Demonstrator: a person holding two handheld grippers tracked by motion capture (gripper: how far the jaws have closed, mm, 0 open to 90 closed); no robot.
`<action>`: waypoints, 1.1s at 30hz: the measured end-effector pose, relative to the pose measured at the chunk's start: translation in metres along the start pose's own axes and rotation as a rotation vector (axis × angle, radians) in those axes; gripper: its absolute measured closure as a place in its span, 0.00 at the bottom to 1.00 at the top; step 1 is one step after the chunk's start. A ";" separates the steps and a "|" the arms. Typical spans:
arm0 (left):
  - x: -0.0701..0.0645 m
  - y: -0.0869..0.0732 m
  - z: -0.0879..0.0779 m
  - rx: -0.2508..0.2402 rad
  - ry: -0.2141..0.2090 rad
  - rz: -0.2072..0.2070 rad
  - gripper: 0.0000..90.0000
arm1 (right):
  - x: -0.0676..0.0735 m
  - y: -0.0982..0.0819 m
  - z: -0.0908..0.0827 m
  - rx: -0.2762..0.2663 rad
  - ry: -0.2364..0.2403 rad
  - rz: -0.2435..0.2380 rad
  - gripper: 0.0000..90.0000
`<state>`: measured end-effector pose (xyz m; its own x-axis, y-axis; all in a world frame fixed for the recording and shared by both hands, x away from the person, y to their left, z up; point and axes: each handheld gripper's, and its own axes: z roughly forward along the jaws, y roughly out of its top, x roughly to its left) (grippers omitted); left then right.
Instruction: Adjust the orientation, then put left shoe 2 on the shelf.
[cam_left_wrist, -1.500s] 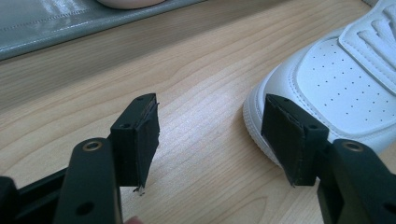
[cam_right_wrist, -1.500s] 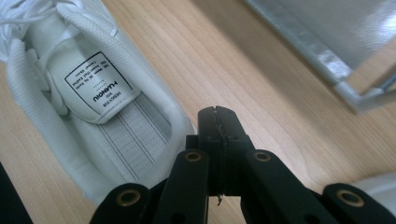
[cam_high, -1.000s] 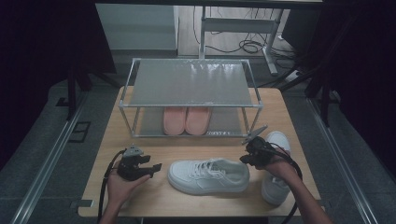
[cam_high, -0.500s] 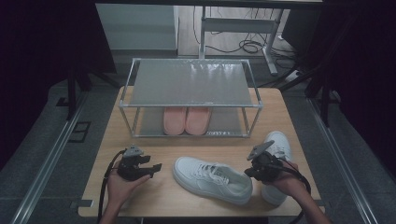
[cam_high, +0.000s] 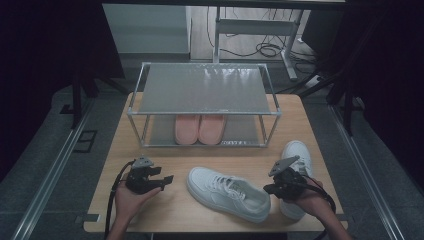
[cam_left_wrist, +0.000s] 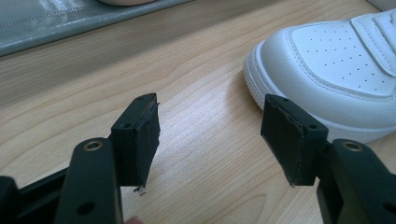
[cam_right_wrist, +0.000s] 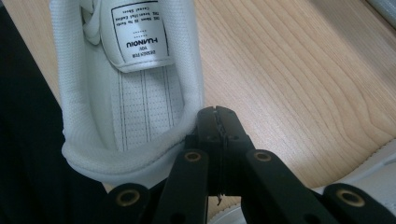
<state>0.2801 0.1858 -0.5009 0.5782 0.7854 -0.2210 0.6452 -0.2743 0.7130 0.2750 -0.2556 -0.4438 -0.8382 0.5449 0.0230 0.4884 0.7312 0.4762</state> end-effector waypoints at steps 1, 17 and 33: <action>0.000 0.000 0.001 0.003 -0.003 -0.001 0.42 | -0.001 0.000 -0.001 -0.012 -0.005 0.001 0.98; 0.000 -0.001 0.001 0.001 -0.014 0.000 0.41 | -0.007 0.008 -0.003 -0.173 0.019 0.052 0.82; 0.000 -0.001 -0.001 -0.010 -0.032 -0.009 0.42 | 0.013 0.028 0.006 -0.209 -0.006 0.021 0.57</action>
<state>0.2788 0.1866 -0.5010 0.5879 0.7697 -0.2489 0.6459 -0.2615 0.7173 0.2791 -0.2252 -0.4357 -0.8263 0.5625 0.0298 0.4445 0.6186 0.6478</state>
